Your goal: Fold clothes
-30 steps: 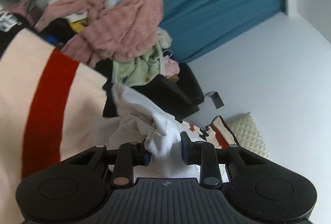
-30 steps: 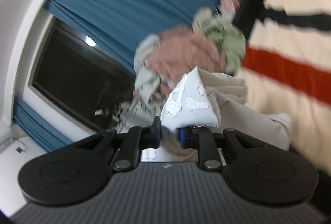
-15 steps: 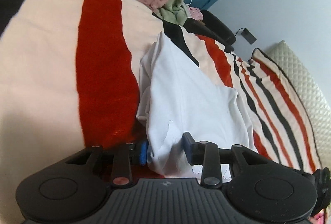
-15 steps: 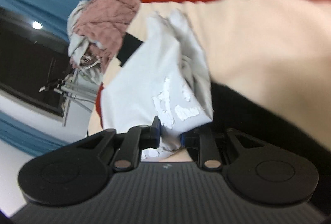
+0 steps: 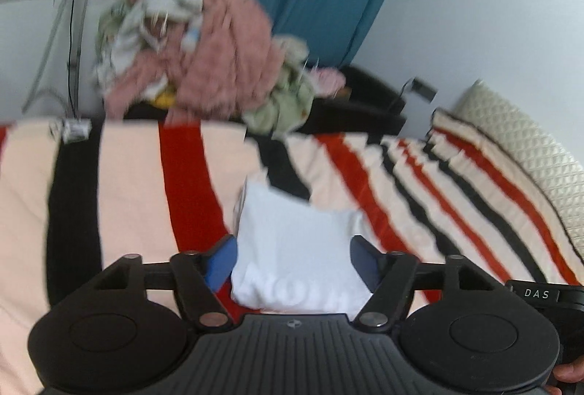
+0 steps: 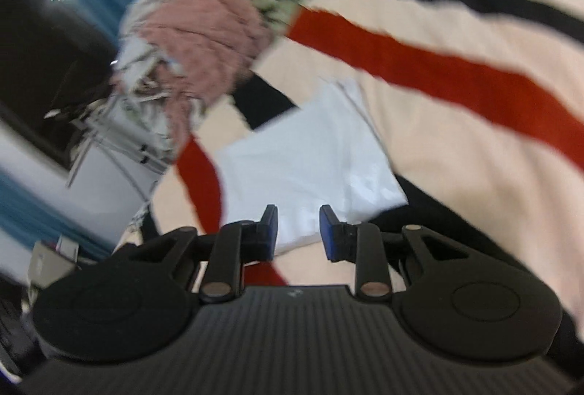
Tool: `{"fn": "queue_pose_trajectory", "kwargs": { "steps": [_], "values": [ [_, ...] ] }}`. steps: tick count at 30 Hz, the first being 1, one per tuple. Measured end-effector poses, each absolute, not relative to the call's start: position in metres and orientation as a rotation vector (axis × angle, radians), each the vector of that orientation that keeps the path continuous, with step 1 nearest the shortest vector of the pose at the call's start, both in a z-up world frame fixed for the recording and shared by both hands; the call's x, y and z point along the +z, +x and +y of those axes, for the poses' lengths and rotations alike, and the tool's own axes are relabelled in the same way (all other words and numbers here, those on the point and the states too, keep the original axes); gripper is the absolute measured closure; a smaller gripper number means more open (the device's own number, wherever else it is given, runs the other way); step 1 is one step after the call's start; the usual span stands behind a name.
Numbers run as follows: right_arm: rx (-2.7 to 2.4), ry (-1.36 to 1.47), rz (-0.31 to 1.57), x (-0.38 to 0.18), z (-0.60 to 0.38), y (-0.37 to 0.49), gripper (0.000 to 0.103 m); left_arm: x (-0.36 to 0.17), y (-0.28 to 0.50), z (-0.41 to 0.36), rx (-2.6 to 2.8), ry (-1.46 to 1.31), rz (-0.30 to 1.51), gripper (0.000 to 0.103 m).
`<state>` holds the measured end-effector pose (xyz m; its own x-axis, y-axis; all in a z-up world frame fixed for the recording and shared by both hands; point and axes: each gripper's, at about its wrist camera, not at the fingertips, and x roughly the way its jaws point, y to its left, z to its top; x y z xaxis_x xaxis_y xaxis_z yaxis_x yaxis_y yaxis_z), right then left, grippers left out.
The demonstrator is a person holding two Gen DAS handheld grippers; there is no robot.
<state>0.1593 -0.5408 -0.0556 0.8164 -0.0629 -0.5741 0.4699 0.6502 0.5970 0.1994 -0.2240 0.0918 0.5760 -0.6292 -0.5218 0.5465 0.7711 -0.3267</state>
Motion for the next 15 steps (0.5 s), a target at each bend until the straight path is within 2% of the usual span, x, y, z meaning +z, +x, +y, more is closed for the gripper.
{"fn": "queue_pose_trajectory", "kwargs": {
  "steps": [4, 5, 6, 7, 8, 9, 15],
  "values": [
    [-0.281, 0.699, 0.484, -0.001, -0.512, 0.131, 0.073, 0.149, 0.145, -0.199, -0.692, -0.101, 0.575, 0.018],
    [-0.275, 0.667, 0.469, 0.009, -0.504, 0.121, 0.065, 0.16, 0.129, -0.192, -0.692, -0.089, 0.555, 0.014],
    [-0.269, 0.634, 0.453, 0.02, -0.495, 0.112, 0.046, 0.169, 0.114, -0.185, -0.682, -0.077, 0.523, 0.012],
    [-0.269, 0.596, 0.429, 0.027, -0.486, 0.102, 0.035, 0.178, 0.098, -0.177, -0.673, -0.065, 0.491, 0.01],
    [-0.27, 0.557, 0.403, 0.034, -0.477, 0.093, 0.019, 0.186, 0.082, -0.17, -0.664, -0.053, 0.459, 0.004],
    [-0.271, 0.519, 0.378, 0.04, -0.468, 0.083, 0.017, 0.193, 0.066, -0.163, -0.655, -0.039, 0.429, 0.0],
    [-0.235, 0.402, 0.327, 0.041, -0.426, 0.04, 0.018, 0.195, -0.017, -0.131, -0.631, 0.056, 0.287, 0.0]
  ]
}}
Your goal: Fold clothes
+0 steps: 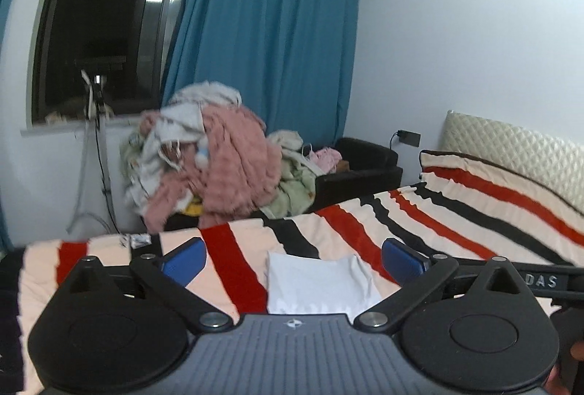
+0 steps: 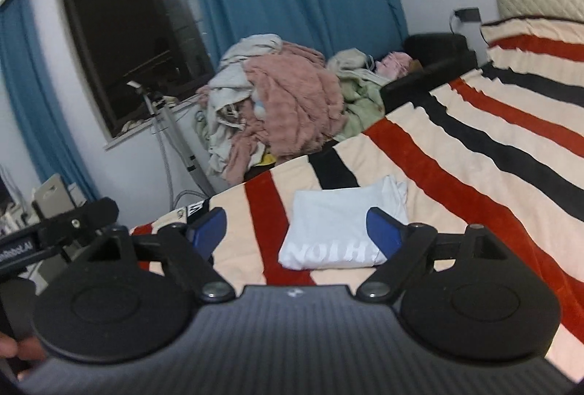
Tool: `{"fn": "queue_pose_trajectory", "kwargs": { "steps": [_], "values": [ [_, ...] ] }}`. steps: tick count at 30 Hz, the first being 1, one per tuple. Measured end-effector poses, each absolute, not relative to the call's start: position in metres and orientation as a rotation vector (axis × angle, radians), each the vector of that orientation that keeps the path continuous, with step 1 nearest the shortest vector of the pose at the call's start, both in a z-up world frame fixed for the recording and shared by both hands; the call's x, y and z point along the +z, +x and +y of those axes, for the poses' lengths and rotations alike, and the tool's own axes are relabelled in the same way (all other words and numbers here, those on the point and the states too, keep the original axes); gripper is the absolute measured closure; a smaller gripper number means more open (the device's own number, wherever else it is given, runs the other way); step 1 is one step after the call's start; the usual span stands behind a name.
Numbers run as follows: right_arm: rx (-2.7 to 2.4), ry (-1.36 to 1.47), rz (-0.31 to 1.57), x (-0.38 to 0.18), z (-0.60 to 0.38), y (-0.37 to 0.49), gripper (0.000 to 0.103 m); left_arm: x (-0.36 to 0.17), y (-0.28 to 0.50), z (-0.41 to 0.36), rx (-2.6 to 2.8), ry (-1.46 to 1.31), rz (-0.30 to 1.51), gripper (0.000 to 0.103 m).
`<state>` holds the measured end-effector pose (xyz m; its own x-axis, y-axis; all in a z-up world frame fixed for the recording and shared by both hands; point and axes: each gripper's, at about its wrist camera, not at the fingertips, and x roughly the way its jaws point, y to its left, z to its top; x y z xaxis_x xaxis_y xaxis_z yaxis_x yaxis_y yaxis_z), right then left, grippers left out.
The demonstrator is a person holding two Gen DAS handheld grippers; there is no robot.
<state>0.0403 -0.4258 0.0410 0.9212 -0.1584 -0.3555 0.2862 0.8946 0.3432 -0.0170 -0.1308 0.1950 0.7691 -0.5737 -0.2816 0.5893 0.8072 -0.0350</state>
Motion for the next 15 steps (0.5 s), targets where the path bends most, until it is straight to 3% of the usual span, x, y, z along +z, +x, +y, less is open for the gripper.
{"fn": "queue_pose_trajectory", "kwargs": {
  "steps": [7, 15],
  "values": [
    [-0.259, 0.338, 0.248, 0.004, -0.389, 0.005, 0.018, 0.153, -0.069, -0.104, -0.619, 0.046, 0.22, 0.0],
    [-0.3, 0.251, 0.227, -0.045, -0.365, -0.001, 0.018, 0.11, -0.07, -0.083, -0.55, 0.026, 0.226, 0.0]
  ]
}}
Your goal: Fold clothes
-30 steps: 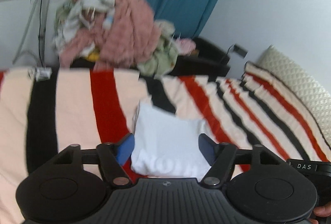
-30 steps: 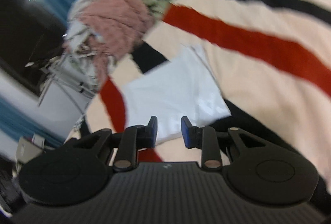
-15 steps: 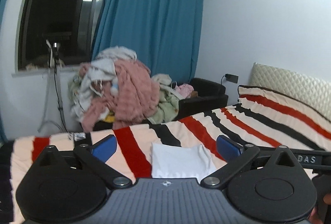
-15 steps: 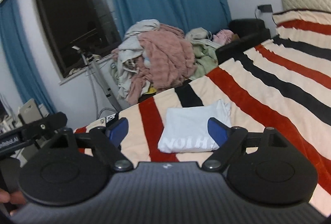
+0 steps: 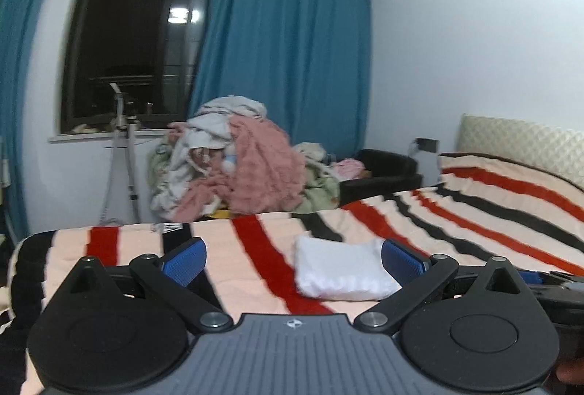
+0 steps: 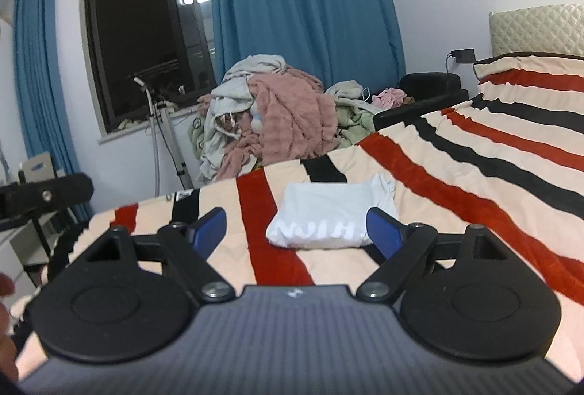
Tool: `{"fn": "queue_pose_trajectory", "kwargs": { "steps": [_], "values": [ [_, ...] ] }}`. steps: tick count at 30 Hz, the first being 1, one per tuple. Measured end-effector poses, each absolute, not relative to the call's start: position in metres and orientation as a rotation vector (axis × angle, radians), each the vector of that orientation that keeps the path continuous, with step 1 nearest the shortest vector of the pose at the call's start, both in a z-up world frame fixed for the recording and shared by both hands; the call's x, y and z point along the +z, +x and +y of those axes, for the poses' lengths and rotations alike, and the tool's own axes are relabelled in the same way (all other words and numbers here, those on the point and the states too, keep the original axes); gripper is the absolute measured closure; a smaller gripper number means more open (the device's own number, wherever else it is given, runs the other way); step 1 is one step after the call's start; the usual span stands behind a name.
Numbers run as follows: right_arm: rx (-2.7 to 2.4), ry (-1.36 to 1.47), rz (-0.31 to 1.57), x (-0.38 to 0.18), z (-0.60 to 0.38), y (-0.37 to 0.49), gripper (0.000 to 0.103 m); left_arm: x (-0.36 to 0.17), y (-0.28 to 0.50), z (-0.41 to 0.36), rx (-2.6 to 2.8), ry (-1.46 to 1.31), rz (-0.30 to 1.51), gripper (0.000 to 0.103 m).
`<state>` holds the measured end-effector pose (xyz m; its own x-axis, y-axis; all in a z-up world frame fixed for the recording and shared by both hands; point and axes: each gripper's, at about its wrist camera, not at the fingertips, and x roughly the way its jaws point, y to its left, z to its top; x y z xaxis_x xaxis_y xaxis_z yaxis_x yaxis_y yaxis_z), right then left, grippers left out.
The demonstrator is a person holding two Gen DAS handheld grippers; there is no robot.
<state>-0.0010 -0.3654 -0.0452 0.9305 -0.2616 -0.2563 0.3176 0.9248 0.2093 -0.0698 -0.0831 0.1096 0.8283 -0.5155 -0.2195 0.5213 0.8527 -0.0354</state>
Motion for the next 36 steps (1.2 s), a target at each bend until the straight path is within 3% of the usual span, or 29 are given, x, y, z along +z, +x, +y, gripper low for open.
{"fn": "queue_pose_trajectory", "kwargs": {
  "steps": [13, 36],
  "values": [
    [-0.371, 0.18, 0.24, -0.071, -0.349, 0.013, 0.018, 0.072, -0.05, -0.065, -0.511, -0.026, 0.281, 0.0],
    [-0.394, 0.151, 0.248, -0.076, -0.344, 0.013, 0.018, 0.058, -0.047, -0.077, -0.44, 0.043, 0.306, 0.0]
  ]
}}
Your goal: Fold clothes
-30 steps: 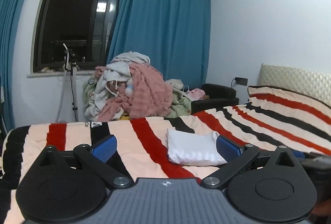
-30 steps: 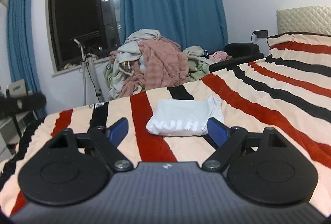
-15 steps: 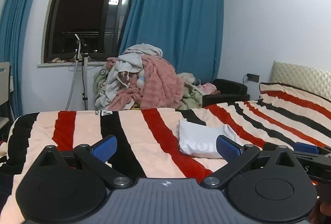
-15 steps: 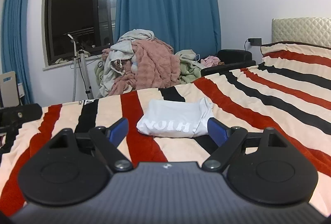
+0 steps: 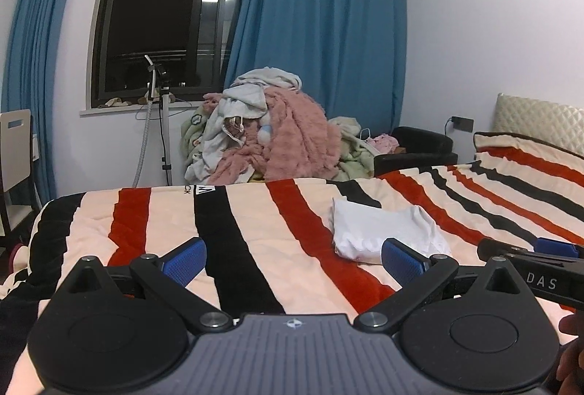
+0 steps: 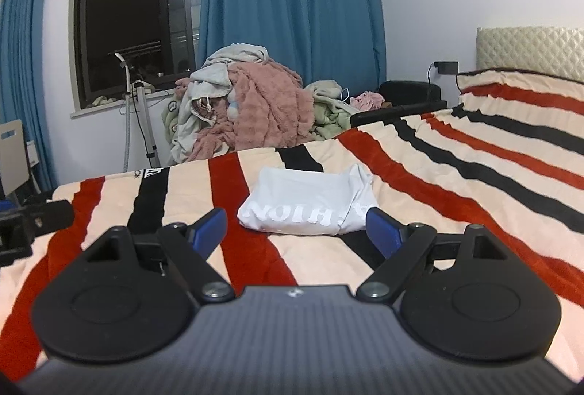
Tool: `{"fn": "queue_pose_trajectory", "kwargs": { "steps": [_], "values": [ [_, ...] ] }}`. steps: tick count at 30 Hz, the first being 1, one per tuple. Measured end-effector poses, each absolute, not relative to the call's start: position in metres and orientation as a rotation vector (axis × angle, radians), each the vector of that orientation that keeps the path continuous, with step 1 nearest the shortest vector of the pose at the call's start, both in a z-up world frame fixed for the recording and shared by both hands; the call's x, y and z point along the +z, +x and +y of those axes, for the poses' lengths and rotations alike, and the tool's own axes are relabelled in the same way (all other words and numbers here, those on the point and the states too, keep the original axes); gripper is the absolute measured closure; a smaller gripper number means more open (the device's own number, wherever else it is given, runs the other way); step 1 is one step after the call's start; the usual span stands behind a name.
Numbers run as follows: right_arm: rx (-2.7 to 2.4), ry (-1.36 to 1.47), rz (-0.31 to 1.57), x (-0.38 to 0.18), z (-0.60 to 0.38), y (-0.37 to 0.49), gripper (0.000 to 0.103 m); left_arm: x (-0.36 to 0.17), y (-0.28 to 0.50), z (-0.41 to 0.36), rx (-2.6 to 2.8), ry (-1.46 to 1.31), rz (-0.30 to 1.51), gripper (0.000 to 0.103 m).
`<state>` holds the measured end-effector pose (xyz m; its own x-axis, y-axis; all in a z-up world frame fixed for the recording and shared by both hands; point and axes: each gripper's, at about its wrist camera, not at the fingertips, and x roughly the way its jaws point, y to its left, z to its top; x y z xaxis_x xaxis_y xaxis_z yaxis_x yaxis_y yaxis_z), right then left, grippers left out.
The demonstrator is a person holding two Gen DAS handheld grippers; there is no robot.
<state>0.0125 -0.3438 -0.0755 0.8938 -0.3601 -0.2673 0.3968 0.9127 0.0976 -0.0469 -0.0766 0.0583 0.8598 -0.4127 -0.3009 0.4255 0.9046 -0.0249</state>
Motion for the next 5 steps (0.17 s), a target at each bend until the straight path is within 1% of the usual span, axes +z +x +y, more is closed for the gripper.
{"fn": "queue_pose_trajectory", "kwargs": {
  "steps": [5],
  "values": [
    [-0.397, 0.149, 0.247, -0.0752, -0.344, 0.0115, 0.018, 0.0565, -0.0463, -0.0765, -0.448, 0.037, 0.318, 0.0]
  ]
}}
